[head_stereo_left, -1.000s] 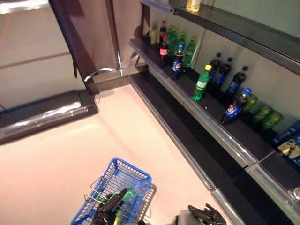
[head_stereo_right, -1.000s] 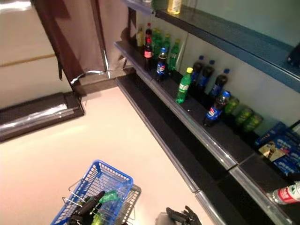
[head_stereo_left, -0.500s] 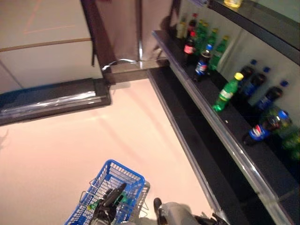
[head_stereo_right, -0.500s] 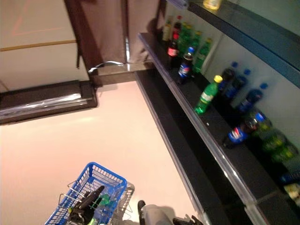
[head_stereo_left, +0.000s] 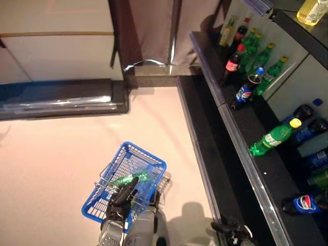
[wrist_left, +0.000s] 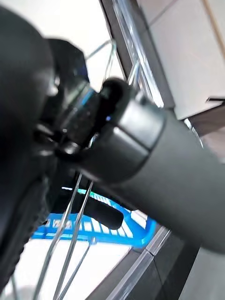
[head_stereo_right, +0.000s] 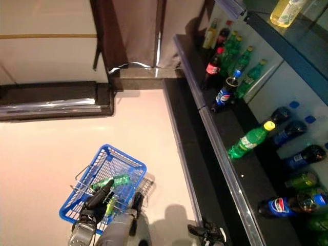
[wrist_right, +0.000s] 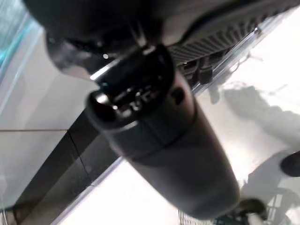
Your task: Pick up the drink and place into the basket.
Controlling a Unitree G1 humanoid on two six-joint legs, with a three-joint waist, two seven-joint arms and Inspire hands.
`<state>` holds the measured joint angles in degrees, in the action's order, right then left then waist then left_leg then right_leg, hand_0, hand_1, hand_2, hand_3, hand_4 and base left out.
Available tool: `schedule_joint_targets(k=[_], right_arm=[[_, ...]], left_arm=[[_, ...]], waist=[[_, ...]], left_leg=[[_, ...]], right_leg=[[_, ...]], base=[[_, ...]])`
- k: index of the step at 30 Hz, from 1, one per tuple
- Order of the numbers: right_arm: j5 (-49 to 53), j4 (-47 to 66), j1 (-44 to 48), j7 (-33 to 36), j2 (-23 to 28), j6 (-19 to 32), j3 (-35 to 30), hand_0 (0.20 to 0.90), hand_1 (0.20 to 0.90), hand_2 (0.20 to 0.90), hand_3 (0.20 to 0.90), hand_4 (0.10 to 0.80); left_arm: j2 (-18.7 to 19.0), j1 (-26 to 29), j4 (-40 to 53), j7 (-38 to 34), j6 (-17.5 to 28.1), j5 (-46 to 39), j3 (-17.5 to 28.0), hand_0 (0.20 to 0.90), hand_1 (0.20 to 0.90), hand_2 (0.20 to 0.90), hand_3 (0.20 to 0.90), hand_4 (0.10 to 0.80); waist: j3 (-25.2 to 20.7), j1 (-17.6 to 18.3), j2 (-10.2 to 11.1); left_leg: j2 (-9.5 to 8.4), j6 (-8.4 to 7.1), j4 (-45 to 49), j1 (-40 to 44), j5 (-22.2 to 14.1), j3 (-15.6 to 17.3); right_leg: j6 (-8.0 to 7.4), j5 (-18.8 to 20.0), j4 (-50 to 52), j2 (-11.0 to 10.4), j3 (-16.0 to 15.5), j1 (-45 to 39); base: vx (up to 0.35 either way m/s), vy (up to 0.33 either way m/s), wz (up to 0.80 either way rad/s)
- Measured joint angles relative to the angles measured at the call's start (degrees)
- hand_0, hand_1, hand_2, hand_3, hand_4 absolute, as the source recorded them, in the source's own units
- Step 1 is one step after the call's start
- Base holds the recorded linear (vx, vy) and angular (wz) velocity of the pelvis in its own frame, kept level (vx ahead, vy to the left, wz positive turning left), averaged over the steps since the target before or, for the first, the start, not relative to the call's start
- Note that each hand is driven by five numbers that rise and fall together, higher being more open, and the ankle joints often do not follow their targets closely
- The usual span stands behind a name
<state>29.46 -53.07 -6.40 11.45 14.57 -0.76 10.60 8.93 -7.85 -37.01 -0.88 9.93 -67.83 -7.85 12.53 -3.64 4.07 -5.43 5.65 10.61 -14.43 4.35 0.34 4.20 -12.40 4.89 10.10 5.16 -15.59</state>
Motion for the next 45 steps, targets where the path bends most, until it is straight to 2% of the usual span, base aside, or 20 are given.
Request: schedule_joint_targets(k=[1, 4, 6, 9, 12, 14, 15, 16, 17, 18, 20, 22, 23, 25, 27, 31, 33, 34, 38, 45], right_arm=[[-0.1, -0.6, -0.1, 0.2, -0.7, -0.1, -0.3, 0.9, 0.9, 0.9, 0.9, 0.8], [-0.4, -0.7, -3.6, -0.1, -2.9, -0.5, -0.4, 0.9, 0.9, 0.9, 0.9, 0.8], [-0.7, -0.5, -4.5, -0.1, -3.5, -0.5, -0.3, 0.9, 0.9, 0.9, 0.9, 0.8], [0.0, 0.4, -2.5, 0.1, -3.4, 0.0, -0.4, 0.9, 0.9, 0.9, 0.9, 0.8], [-0.2, 2.9, -2.8, 0.2, -2.8, 0.0, -0.2, 0.9, 0.9, 0.9, 0.9, 0.8], [-0.3, 4.7, -4.7, 0.1, -2.3, 0.1, -0.2, 0.9, 0.9, 0.9, 0.9, 0.8], [-0.3, 4.4, -4.8, 0.1, -2.4, -0.2, -0.2, 0.9, 0.9, 0.9, 0.9, 0.8], [-0.3, 4.3, -4.7, 0.1, -2.5, -0.5, -0.2, 0.9, 0.9, 0.9, 0.9, 0.8], [-0.3, 3.4, -3.3, 0.1, -3.2, -0.9, -0.2, 0.9, 0.9, 0.9, 0.9, 0.8], [-0.4, 2.9, -1.8, 0.1, -3.8, -1.2, -0.2, 0.9, 0.9, 0.9, 0.9, 0.8], [-0.9, 3.8, 0.4, 0.1, -4.4, -1.2, -0.2, 0.9, 0.9, 0.9, 0.9, 0.8], [-2.2, 4.9, 2.1, -0.1, -4.0, -1.1, -0.2, 0.9, 0.9, 0.9, 0.9, 0.8], [-3.0, 5.8, 3.0, -0.4, -3.2, -1.1, -0.2, 0.9, 0.9, 0.9, 0.9, 0.8], [-3.1, 5.9, 3.4, -0.6, -3.2, -1.8, 0.2, 0.9, 0.9, 0.9, 0.9, 0.8], [-3.1, 4.1, 3.5, -0.4, -2.9, -1.8, 0.3, 0.9, 0.9, 0.9, 0.9, 0.8], [-3.0, 1.7, 1.3, -0.5, -2.6, -2.4, 1.2, 0.9, 0.9, 0.9, 0.9, 0.8], [-3.0, 4.4, -1.0, -0.5, -1.1, -2.3, 1.3, 0.9, 0.9, 0.9, 0.9, 0.8], [-3.0, 4.9, -1.3, -0.4, -0.9, -2.2, 1.2, 0.9, 0.9, 0.9, 0.9, 0.8], [-3.0, 9.9, -5.3, -0.4, -1.5, -1.8, 2.6, 0.9, 0.9, 0.9, 0.9, 0.8], [-3.0, 16.0, -5.5, 0.4, -3.1, -1.2, 3.9, 0.9, 0.9, 0.9, 0.9, 0.8]], left_arm=[[0.1, -0.9, -0.9, -0.5, -0.3, 0.0, 0.0, 0.3, 0.3, 0.3, 0.2, 0.1], [2.4, -1.7, -0.5, -1.2, -2.1, 1.1, -0.9, 0.3, 0.3, 0.3, 0.2, 0.1], [2.8, -1.7, -0.5, -1.3, -3.4, 1.1, -1.1, 0.3, 0.3, 0.3, 0.2, 0.1], [3.7, -0.1, -0.7, -2.1, -4.6, 1.1, -3.4, 0.3, 0.3, 0.3, 0.2, 0.1], [3.3, -3.2, -1.0, -1.9, -4.4, 1.1, -3.2, 0.3, 0.3, 0.3, 0.2, 0.1], [2.2, -6.7, -0.3, -1.3, -4.2, 1.2, -3.4, 0.3, 0.3, 0.3, 0.2, 0.1], [1.7, -8.8, -0.3, -1.0, -4.1, 1.1, -3.5, 0.3, 0.3, 0.3, 0.2, 0.1], [1.6, -9.4, -0.5, -1.1, -4.0, 1.0, -3.7, 0.3, 0.3, 0.3, 0.2, 0.1], [1.9, -8.7, -1.2, -1.1, -3.6, 0.6, -2.6, 0.3, 0.3, 0.3, 0.2, 0.1], [2.6, -8.4, -1.1, -1.1, -3.2, 0.6, -1.7, 0.3, 0.3, 0.3, 0.2, 0.1], [4.2, -6.0, 0.4, -0.8, -1.1, 0.5, -1.3, 0.3, 0.3, 0.3, 0.2, 0.1], [4.0, -4.0, 0.4, -0.8, 0.8, 0.4, 0.2, 0.3, 0.3, 0.3, 0.2, 0.1], [3.4, -3.6, -0.3, -0.8, 0.7, -0.7, 0.4, 0.3, 0.3, 0.3, 0.2, 0.1], [3.1, -3.5, -3.0, -0.8, 0.6, -2.1, 1.3, 0.3, 0.3, 0.3, 0.2, 0.1], [3.2, -3.3, -4.6, -0.8, 1.1, -2.1, 1.8, 0.3, 0.3, 0.3, 0.2, 0.1], [4.5, -3.4, -4.8, -0.9, 0.7, -2.1, 1.8, 0.3, 0.3, 0.3, 0.2, 0.1], [3.0, -3.3, -4.6, -0.9, 0.4, -2.2, 1.5, 0.3, 0.3, 0.3, 0.2, 0.1], [2.4, -2.8, -4.8, -1.0, 0.2, -2.2, 1.5, 0.3, 0.3, 0.3, 0.2, 0.1], [3.9, -3.1, -4.5, -1.1, -0.8, -1.7, -0.5, 0.3, 0.3, 0.3, 0.2, 0.1], [3.3, -3.2, -4.5, -1.1, -1.8, -1.2, -2.0, 0.3, 0.3, 0.3, 0.2, 0.1]], waist=[[-0.2, 0.5, 0.1], [-1.8, 1.2, 1.9], [-2.1, 1.7, 2.4], [0.1, 3.8, -0.9], [0.3, 3.4, -1.7], [-2.0, 3.7, -2.6], [-3.7, 3.2, -3.0], [-3.8, 2.5, -3.0], [-3.9, 0.9, -1.4], [-3.7, -0.7, 1.1], [-2.9, -1.0, 4.0], [-1.5, -1.5, 2.7], [-0.8, -1.2, 0.2], [-1.0, -1.0, 0.5], [-1.0, -0.4, 0.4], [-0.6, -0.9, 2.0], [-1.4, 0.3, -0.3], [-1.2, 1.4, -0.6], [-2.2, 4.4, 0.9], [-2.0, 7.1, 0.5]], left_leg=[[-0.44, 0.82, -1.5, 2.6, 2.4, 0.2], [-2.98, 2.4, -7.5, 10.1, 1.5, -1.3], [-4.44, 3.38, -10.3, 13.7, 1.0, -2.8], [-3.7, 1.56, -13.1, 18.1, -0.1, -7.4], [-3.62, -2.03, -13.1, 23.7, -4.6, -1.4], [-2.72, 0.98, -12.4, 25.6, -9.1, 4.0], [-2.63, 1.17, -12.4, 26.8, -10.2, 6.6], [-2.79, -0.03, -11.1, 27.1, -10.8, 6.6], [-4.56, -2.01, -3.0, 23.9, -11.2, 6.4], [-5.69, -5.71, 5.4, 19.0, -10.6, 6.3], [-4.93, -4.56, 14.1, 10.5, -12.3, 2.8], [0.09, -6.69, 6.2, 9.8, -10.6, -1.1], [3.59, -4.96, -1.5, 13.6, -7.7, -1.2], [3.23, -4.35, -2.8, 15.7, -8.1, 2.4], [2.94, -3.57, -4.7, 17.4, -8.0, 3.7], [1.44, -3.91, 3.5, 14.7, -10.1, -0.8], [5.41, -4.38, 0.0, 14.5, -9.7, -2.5], [6.32, -6.71, -0.6, 14.5, -9.6, -1.9], [3.34, -3.84, -8.0, 17.7, -5.9, 0.9], [3.07, -2.94, -11.8, 20.8, -5.0, 5.5]], right_leg=[[-2.11, -1.4, 4.7, -0.2, -0.1, 0.3], [-7.47, -1.0, 31.9, -2.6, -3.1, 10.9], [-9.46, -2.3, 39.8, -5.1, -3.8, 16.7], [-6.3, -5.5, 26.4, -6.1, -7.0, 23.7], [-2.27, 4.1, 16.6, -5.6, -12.0, 26.1], [-0.58, 6.8, 17.0, -5.1, -12.6, 25.7], [0.55, 7.4, 16.0, -4.8, -12.7, 25.6], [3.05, 9.7, 14.4, -4.5, -12.0, 24.5], [3.79, 10.1, 10.9, -5.9, -10.1, 22.3], [3.81, 10.1, 9.2, -8.1, -7.0, 21.2], [3.27, 10.2, 3.2, -10.6, -3.5, 18.0], [-0.71, 10.4, 2.5, -9.8, -3.1, 16.9], [-2.6, 7.0, 7.1, -8.2, -3.3, 17.6], [-2.24, 5.7, 10.1, -9.6, -6.9, 19.2], [-2.78, 5.5, 8.5, -10.1, -6.1, 18.8], [-2.93, 8.0, 3.3, -12.1, -3.0, 15.1], [-4.48, 8.2, 3.5, -11.5, -4.3, 15.2], [-5.07, 7.7, 4.3, -11.9, -4.6, 15.5], [-8.12, 8.7, 2.8, -15.6, -4.5, 16.3], [-9.9, 12.8, -3.3, -16.2, -2.2, 14.1]], base=[[0.51, 0.242, -0.08], [0.346, 0.116, 0.22], [0.33, 0.014, 0.48], [0.267, -0.086, 0.66], [0.13, -0.106, 0.42], [0.117, -0.137, 0.45], [0.077, -0.133, 0.2], [0.034, -0.123, 0.06], [0.014, -0.109, -0.16], [0.003, -0.138, -0.08], [-0.002, -0.096, 0.06], [0.023, -0.02, -0.2], [0.05, 0.052, -0.58], [0.085, 0.117, -0.91], [0.116, 0.165, -0.71], [0.065, 0.179, -0.63], [0.067, 0.191, -0.33], [0.045, 0.18, -0.06], [0.014, 0.162, -0.19], [-0.02, 0.074, -0.35]])
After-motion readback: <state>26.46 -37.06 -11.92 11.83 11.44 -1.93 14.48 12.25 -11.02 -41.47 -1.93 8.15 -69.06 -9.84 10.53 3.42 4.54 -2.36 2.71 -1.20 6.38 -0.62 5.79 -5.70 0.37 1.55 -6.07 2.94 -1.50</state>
